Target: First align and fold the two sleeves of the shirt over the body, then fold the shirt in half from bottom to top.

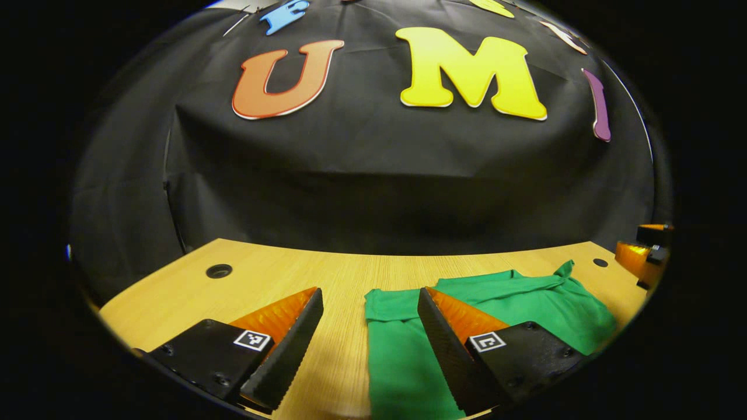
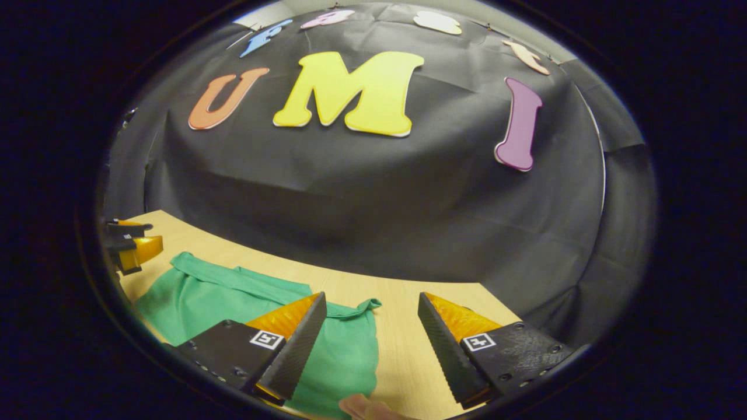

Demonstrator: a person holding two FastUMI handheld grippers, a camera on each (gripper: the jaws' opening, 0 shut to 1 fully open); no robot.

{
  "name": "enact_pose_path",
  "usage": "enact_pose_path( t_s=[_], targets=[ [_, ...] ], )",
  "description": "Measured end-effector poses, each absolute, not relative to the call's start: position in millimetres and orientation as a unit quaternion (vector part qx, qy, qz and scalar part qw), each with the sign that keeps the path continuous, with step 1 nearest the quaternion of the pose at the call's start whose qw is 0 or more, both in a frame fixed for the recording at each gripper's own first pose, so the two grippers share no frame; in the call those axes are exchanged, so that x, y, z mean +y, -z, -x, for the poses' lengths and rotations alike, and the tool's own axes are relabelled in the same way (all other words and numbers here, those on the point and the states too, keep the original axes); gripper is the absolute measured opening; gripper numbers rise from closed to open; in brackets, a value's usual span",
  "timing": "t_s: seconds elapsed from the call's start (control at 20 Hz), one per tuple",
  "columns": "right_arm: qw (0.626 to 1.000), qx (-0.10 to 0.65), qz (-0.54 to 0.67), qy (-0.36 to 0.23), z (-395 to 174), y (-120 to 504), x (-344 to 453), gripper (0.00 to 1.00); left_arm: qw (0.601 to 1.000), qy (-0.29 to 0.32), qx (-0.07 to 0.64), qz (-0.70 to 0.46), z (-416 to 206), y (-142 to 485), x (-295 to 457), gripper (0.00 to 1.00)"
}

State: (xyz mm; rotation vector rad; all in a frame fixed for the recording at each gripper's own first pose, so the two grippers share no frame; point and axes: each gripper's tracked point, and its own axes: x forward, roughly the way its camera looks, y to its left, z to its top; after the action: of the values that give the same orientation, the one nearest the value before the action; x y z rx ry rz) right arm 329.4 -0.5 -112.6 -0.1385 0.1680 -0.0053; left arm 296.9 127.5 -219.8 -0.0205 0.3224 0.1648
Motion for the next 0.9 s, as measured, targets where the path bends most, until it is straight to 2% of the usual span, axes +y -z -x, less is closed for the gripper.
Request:
enact_pose_path(
  t_s=[0.25,0.5,0.75,0.9],
  targets=[
    [0.997,0.043,0.062,-0.003,-239.3,64.0,-21.6,0.96,0.987,-0.072,0.135,0.047,-225.3,168.8,83.1,1.0],
    [0.999,0.009,0.037,-0.005,-147.9,22.9,-35.0,0.95,0.994,-0.036,0.094,0.031,-146.4,116.7,44.3,1.0],
    [1.0,-0.004,0.023,-0.018,-61.2,4.4,-31.2,0.95,0.992,-0.02,0.127,0.016,-70.9,105.5,18.5,1.0],
    [0.999,-0.029,0.04,-0.02,-17.0,-6.1,-28.2,0.95,0.994,-0.018,0.105,-0.007,-35.5,78.8,12.6,1.0]
  ],
)
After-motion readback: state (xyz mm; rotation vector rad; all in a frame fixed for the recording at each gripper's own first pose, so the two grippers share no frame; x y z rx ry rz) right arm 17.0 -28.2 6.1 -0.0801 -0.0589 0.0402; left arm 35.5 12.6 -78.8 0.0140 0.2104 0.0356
